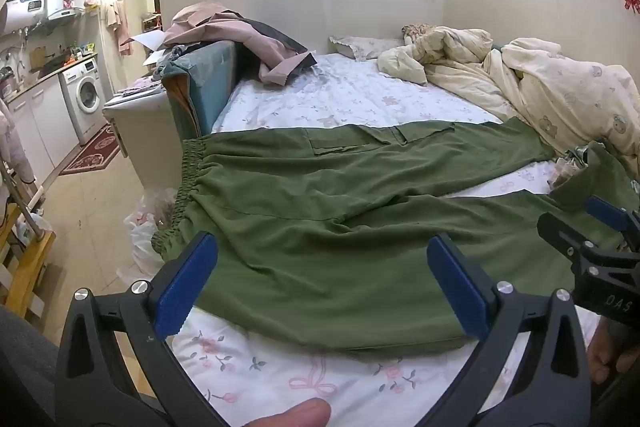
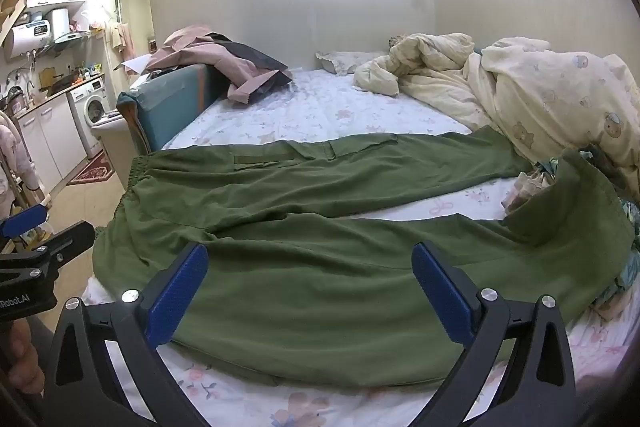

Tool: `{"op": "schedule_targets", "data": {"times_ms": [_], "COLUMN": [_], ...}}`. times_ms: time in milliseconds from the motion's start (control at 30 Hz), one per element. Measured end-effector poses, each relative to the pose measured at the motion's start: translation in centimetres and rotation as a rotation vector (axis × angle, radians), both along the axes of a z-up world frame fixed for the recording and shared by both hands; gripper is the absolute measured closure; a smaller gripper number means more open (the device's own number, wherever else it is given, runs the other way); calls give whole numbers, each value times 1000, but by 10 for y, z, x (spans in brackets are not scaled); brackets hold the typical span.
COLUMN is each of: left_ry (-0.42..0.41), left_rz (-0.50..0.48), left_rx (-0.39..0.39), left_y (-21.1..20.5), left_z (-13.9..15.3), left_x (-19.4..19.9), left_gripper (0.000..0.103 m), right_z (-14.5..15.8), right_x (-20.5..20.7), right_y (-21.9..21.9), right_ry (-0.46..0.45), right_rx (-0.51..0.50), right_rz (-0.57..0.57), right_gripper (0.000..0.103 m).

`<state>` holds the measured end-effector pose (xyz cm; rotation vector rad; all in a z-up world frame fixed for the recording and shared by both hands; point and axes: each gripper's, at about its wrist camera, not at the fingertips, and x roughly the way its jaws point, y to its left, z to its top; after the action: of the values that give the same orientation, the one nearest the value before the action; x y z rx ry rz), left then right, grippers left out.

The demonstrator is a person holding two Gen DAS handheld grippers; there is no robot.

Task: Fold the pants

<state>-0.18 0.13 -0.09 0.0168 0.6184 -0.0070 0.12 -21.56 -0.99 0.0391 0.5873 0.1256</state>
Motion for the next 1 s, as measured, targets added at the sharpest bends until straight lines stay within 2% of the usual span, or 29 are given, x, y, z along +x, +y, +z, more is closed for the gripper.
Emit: {"op": "schedule_targets", "data": {"times_ms": [1000], "left_ry": [4], "left_rz": [-9], "left_rx": [6], "left_y": [-3], "left_z": [-4], "left_x": [0], "left_gripper": [0], "right_z": [-2], "right_x": [1], "right_y": [1], "right_ry": [5], "right_rx": [12], "right_rz": [3], "right_gripper": [0]}}
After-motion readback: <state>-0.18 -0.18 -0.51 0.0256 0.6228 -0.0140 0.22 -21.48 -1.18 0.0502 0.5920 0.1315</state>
